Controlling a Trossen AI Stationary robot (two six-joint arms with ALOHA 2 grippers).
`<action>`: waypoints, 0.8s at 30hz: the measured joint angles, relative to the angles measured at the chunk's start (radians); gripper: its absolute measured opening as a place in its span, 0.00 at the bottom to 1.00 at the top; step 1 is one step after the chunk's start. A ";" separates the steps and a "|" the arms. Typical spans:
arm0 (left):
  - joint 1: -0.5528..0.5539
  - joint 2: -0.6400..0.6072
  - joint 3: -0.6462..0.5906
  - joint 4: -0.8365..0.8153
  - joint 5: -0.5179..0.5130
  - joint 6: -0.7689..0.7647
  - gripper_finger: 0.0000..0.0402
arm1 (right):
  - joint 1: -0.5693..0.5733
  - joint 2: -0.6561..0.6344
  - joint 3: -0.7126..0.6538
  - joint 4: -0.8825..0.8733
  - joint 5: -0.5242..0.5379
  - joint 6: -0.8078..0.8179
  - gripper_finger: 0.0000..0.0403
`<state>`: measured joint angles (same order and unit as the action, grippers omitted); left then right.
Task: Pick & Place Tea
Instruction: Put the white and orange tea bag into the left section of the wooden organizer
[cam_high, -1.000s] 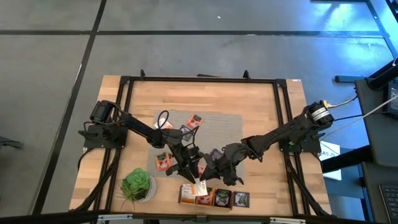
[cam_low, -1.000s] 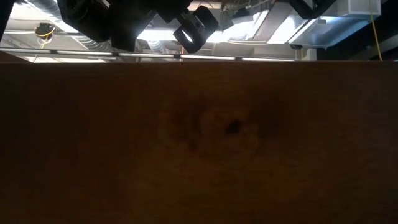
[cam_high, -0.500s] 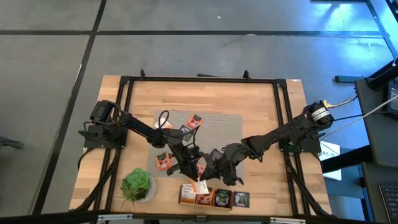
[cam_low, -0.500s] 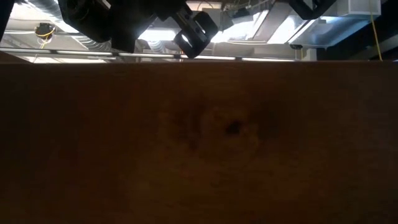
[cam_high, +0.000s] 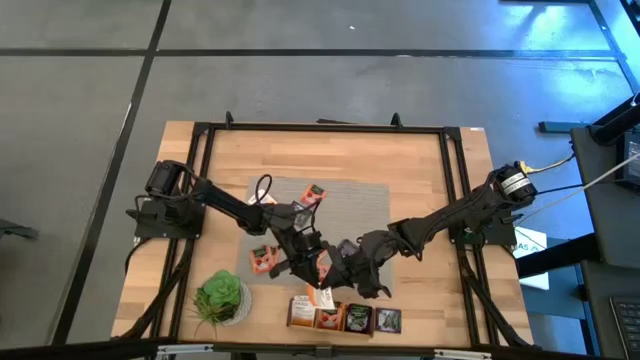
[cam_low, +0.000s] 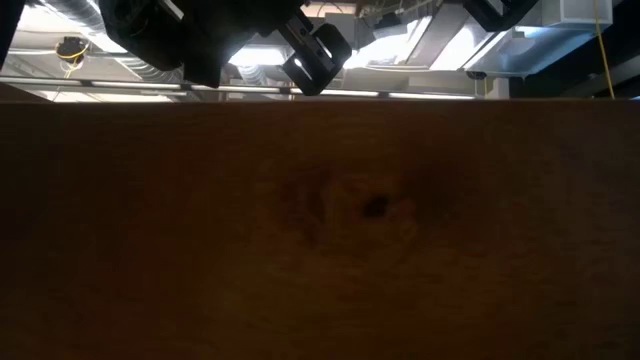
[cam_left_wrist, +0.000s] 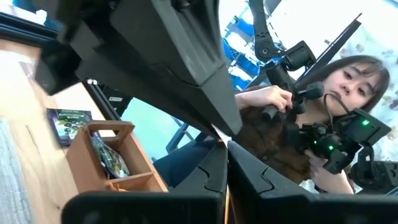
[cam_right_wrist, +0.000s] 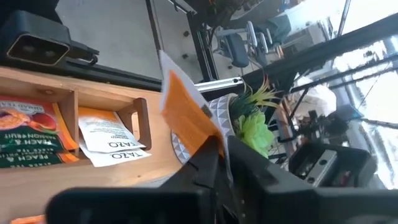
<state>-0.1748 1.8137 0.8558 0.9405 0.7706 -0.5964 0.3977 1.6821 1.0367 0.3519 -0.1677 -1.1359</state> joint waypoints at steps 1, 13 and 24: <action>0.003 0.000 0.000 0.000 0.006 0.000 0.01 | 0.000 0.000 0.000 0.000 0.008 0.010 0.12; 0.034 -0.001 0.000 0.015 0.079 0.033 0.01 | 0.029 -0.049 -0.001 -0.065 0.260 0.271 0.42; 0.110 -0.001 0.000 0.037 -0.003 0.135 0.01 | 0.016 -0.188 0.000 -0.391 0.193 0.818 0.45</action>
<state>-0.0652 1.8130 0.8556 0.9771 0.7677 -0.4615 0.4136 1.4945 1.0363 -0.0389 0.0253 -0.3176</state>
